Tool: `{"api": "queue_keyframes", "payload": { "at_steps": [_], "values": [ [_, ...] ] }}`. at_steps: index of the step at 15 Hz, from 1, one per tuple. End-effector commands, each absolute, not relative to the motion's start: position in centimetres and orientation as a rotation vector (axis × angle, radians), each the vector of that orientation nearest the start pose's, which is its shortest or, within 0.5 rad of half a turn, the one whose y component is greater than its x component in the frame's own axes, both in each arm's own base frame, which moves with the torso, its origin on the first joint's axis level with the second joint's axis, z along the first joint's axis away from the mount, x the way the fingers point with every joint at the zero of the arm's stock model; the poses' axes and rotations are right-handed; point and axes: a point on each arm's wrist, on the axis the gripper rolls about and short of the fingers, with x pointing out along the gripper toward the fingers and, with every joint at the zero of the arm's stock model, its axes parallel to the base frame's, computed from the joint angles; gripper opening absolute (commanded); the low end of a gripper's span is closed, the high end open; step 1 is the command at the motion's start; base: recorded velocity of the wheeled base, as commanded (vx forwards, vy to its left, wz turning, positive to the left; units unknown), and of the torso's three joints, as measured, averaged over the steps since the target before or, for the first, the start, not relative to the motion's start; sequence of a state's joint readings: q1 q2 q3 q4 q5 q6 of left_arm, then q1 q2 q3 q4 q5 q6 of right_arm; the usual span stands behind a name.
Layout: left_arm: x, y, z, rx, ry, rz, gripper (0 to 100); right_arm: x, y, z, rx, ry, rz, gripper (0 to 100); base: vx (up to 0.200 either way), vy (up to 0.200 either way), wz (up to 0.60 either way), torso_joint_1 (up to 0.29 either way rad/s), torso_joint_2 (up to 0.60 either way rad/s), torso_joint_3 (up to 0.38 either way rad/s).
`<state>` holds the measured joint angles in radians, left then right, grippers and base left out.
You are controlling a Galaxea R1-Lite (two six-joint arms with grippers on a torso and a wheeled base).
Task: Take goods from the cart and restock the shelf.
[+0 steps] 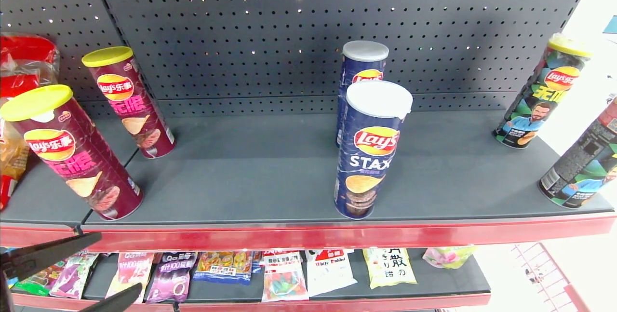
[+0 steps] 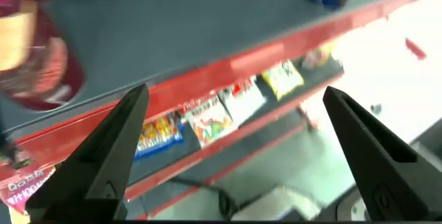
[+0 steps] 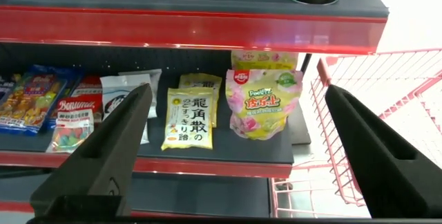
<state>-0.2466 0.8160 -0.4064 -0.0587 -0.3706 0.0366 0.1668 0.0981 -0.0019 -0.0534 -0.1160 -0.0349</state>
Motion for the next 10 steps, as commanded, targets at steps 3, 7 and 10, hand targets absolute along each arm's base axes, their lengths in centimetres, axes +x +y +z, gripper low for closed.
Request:
{"api": "queue_keyframes", "payload": {
  "at_steps": [3, 7, 10],
  "values": [
    [12.6, -5.1, 18.7, 0.048, 0.483, -0.717, 100, -1.4, -0.5, 8.3, -0.054, 0.041, 0.05, 100, 0.0, 0.0, 0.0, 0.0, 0.0, 0.0],
    [15.8, -6.5, 20.0, 0.051, 0.478, -0.734, 100, -1.4, -0.5, 8.3, -0.061, 0.041, 0.05, 100, 0.0, 0.0, 0.0, 0.0, 0.0, 0.0],
    [17.4, -8.4, 19.7, 0.109, 0.504, -0.802, 100, -1.4, -0.5, 8.3, -0.061, 0.041, 0.046, 100, 0.0, 0.0, 0.0, 0.0, 0.0, 0.0]
  ]
}}
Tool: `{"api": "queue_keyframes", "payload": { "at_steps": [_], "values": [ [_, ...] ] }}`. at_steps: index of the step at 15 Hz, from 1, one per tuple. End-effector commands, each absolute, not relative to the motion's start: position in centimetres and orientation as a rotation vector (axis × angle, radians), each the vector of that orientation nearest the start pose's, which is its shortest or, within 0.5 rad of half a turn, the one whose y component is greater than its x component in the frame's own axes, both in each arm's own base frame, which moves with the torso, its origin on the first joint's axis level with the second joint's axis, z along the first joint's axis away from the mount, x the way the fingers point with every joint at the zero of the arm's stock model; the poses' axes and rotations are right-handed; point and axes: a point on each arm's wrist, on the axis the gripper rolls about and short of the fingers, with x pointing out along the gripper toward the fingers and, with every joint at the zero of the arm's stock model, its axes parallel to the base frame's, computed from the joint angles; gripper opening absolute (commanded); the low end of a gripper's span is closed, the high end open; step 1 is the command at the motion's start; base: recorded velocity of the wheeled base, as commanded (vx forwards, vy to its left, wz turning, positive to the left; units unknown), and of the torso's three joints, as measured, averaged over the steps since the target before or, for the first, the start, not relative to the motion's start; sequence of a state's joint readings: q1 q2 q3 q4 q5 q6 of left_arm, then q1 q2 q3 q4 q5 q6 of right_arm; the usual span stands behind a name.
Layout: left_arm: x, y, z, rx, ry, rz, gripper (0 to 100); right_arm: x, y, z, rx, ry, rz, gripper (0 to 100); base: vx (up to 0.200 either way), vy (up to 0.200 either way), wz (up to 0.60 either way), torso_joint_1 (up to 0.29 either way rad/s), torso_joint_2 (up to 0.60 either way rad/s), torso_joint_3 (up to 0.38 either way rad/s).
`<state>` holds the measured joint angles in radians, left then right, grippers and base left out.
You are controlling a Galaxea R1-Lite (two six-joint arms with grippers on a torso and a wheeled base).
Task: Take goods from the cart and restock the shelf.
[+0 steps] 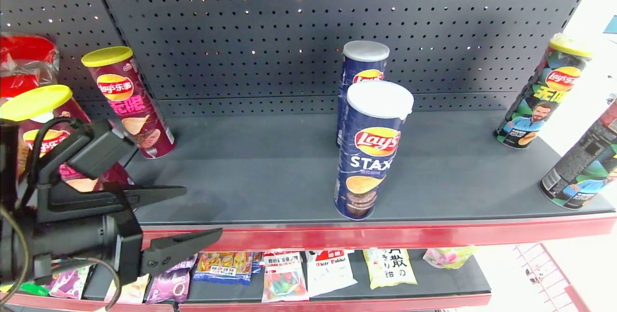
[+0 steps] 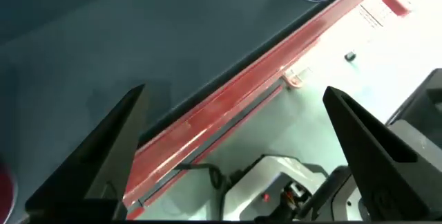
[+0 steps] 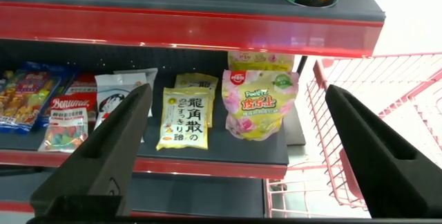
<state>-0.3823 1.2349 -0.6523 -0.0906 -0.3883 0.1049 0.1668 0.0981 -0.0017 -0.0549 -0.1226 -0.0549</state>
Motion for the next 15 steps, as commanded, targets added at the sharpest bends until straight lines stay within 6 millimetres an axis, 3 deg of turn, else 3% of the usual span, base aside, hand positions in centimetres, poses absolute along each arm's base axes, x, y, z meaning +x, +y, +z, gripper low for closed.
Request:
{"api": "queue_keyframes", "payload": {
  "at_steps": [1, 4, 9, 15],
  "values": [
    [18.9, -9.1, 19.5, 0.157, 0.504, -0.814, 100, -1.4, -0.5, 8.3, -0.061, 0.041, 0.046, 100, 0.0, 0.0, 0.0, 0.0, 0.0, 0.0],
    [21.5, -11.0, 19.8, 0.174, 0.473, -0.848, 100, -1.4, -0.5, 8.3, -0.061, 0.041, 0.046, 100, 0.0, 0.0, 0.0, 0.0, 0.0, 0.0],
    [23.6, -15.1, 19.0, 0.201, 0.496, -0.945, 100, -1.4, -0.5, 8.3, -0.062, 0.042, 0.035, 100, 0.0, 0.0, 0.0, 0.0, 0.0, 0.0],
    [26.3, -17.6, 17.5, 0.219, 0.534, -0.96, 100, -1.4, -0.6, 8.3, -0.065, 0.042, 0.03, 100, 0.0, 0.0, 0.0, 0.0, 0.0, 0.0]
  ]
}}
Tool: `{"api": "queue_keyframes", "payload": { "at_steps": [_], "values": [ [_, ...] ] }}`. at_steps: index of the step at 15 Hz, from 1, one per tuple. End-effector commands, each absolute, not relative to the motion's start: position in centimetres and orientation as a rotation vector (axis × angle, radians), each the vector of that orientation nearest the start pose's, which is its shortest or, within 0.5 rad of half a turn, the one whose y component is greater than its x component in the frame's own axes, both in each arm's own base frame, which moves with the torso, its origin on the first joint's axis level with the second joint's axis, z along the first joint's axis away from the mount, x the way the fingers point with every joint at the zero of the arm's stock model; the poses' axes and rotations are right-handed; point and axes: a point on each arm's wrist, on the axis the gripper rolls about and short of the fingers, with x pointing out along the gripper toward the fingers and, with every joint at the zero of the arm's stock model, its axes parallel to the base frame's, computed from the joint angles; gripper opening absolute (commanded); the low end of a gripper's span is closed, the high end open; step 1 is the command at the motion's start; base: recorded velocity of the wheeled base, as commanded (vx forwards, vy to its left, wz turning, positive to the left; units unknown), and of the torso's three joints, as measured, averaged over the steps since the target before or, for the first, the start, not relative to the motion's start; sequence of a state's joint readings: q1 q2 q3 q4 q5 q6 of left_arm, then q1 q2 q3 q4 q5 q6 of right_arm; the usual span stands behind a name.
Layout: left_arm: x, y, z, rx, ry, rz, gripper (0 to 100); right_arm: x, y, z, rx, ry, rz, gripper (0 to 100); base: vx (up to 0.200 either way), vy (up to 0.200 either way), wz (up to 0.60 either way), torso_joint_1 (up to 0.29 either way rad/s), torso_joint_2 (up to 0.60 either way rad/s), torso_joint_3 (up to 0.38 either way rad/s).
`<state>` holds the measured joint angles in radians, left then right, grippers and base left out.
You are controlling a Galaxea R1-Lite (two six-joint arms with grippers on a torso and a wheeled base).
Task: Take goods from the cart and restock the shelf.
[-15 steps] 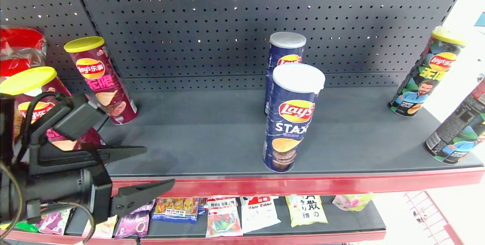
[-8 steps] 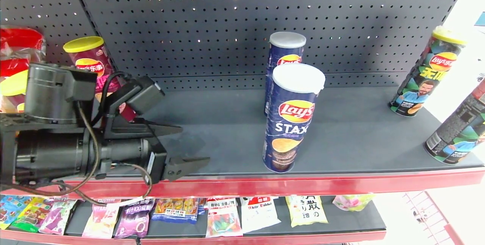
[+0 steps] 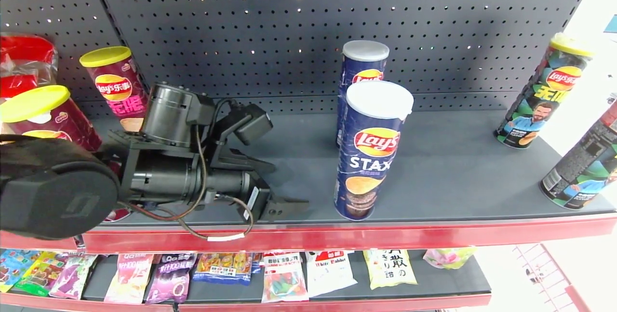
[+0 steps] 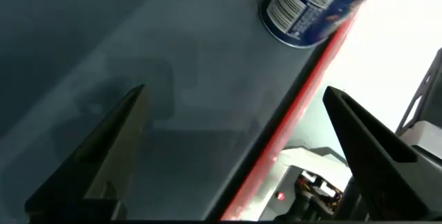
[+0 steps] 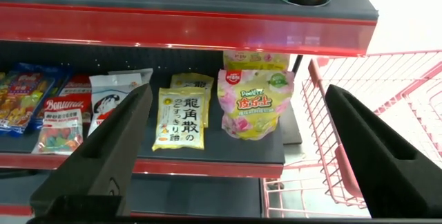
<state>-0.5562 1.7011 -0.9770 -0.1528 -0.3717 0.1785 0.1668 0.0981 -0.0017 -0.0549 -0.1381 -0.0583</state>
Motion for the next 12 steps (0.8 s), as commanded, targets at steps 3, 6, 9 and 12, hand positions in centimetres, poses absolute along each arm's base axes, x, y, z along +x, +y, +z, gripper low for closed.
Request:
{"api": "queue_keyframes", "payload": {
  "at_steps": [3, 6, 9, 12],
  "values": [
    [26.6, -18.8, 17.1, 0.228, 0.537, -0.984, 100, -1.4, -0.6, 8.3, -0.066, 0.042, 0.029, 100, 0.0, 0.0, 0.0, 0.0, 0.0, 0.0],
    [27.0, -19.7, 16.9, 0.234, 0.536, -0.993, 100, -1.4, -0.6, 8.3, -0.066, 0.042, 0.029, 100, 0.0, 0.0, 0.0, 0.0, 0.0, 0.0],
    [27.3, -20.3, 16.9, 0.237, 0.532, -1.0, 100, -1.4, -0.6, 8.3, -0.067, 0.042, 0.021, 100, 0.0, 0.0, 0.0, 0.0, 0.0, 0.0],
    [27.8, -20.6, 16.9, 0.238, 0.524, -0.994, 100, -1.4, -0.6, 8.4, -0.069, 0.04, 0.021, 100, 0.0, 0.0, 0.0, 0.0, 0.0, 0.0]
  ]
}}
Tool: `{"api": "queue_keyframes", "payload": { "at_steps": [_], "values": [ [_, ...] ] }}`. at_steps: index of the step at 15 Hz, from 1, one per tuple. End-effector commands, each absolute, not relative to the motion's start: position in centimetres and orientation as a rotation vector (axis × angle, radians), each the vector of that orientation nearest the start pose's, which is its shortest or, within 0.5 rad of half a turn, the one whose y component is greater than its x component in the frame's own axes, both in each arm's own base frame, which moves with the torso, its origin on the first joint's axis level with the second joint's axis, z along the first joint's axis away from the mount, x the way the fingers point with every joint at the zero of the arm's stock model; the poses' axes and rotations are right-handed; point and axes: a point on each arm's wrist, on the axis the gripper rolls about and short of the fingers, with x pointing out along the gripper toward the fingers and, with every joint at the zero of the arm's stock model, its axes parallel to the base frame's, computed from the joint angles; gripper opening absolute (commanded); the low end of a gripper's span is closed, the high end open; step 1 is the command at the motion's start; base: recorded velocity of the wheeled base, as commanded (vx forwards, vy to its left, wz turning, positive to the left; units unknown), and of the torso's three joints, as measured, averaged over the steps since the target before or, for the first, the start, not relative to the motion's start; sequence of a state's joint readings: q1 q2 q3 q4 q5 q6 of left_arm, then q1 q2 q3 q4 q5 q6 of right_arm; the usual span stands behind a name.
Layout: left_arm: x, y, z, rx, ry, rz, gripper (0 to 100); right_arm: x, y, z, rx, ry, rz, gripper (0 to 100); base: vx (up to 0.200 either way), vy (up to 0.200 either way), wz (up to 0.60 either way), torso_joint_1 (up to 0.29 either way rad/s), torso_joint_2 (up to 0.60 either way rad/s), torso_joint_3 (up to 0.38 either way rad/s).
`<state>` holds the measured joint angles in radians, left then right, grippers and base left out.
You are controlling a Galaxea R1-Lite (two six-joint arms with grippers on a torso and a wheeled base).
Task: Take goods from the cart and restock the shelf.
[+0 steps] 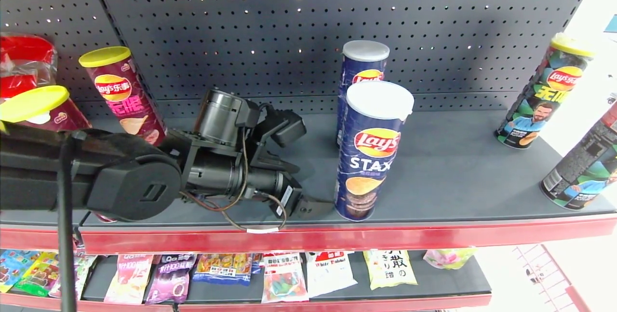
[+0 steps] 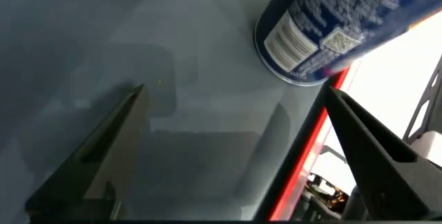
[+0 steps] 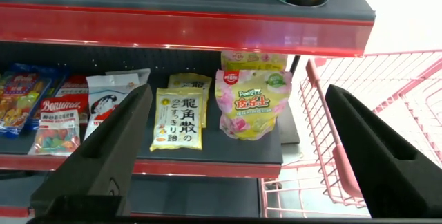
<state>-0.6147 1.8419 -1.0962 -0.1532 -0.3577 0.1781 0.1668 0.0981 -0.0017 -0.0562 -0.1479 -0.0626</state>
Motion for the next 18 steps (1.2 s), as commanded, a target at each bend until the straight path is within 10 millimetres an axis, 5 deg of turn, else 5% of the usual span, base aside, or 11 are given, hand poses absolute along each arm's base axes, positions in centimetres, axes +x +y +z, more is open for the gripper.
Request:
{"api": "queue_keyframes", "payload": {
  "at_steps": [1, 18],
  "values": [
    [27.85, -20.64, 16.88, 0.238, 0.525, -0.996, 100, -1.43, -0.58, 8.36, -0.071, 0.04, 0.021, 100, 0.0, 0.0, 0.0, 0.0, 0.0, 0.0],
    [28.4, -21.57, 16.99, 0.24, 0.51, -1.008, 100, -1.43, -0.58, 8.36, -0.071, 0.04, 0.021, 100, 0.0, 0.0, 0.0, 0.0, 0.0, 0.0]
  ]
}}
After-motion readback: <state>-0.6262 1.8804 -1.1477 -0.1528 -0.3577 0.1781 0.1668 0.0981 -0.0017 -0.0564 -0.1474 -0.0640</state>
